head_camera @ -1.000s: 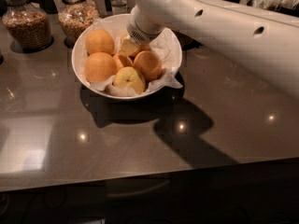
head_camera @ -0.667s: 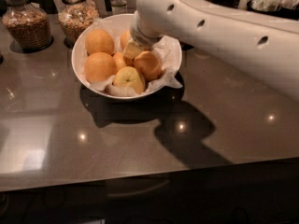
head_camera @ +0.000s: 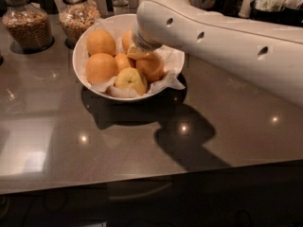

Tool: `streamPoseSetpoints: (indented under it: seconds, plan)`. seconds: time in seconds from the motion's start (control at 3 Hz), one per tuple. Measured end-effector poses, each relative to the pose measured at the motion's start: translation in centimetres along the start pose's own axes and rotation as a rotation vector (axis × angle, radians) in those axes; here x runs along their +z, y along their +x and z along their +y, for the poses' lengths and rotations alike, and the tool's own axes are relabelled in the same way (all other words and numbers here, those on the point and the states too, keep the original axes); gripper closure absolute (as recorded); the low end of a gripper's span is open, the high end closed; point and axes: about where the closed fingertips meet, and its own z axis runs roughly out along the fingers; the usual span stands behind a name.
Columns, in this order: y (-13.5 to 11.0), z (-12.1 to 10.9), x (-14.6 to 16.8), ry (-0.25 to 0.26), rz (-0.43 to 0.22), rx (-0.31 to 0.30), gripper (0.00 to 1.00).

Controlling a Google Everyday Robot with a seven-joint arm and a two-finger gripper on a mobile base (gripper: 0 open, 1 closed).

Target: Pick orange from white bowl

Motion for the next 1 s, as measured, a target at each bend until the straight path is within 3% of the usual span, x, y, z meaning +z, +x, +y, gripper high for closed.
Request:
streamPoseSetpoints:
  seconds: [0.33,1.0]
  plan:
    - [0.15,-0.38,0.12,0.054,0.0,-0.057,0.38]
    - [-0.33,-0.38,0.62,0.061,0.014,-0.117,0.2]
